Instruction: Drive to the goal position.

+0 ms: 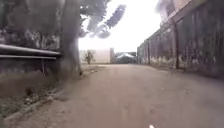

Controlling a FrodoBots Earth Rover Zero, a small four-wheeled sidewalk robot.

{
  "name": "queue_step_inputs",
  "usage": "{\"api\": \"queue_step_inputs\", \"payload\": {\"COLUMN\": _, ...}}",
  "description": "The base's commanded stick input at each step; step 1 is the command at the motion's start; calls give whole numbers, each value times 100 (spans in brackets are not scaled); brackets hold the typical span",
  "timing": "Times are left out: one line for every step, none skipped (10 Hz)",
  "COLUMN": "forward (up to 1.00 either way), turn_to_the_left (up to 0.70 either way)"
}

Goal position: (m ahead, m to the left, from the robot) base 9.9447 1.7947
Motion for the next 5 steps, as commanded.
{"api": "queue_step_inputs", "payload": {"forward": 50, "turn_to_the_left": 0}}
{"api": "queue_step_inputs", "payload": {"forward": 50, "turn_to_the_left": -22}}
{"api": "queue_step_inputs", "payload": {"forward": 50, "turn_to_the_left": -49}}
{"api": "queue_step_inputs", "payload": {"forward": 50, "turn_to_the_left": -50}}
{"api": "queue_step_inputs", "payload": {"forward": 50, "turn_to_the_left": 0}}
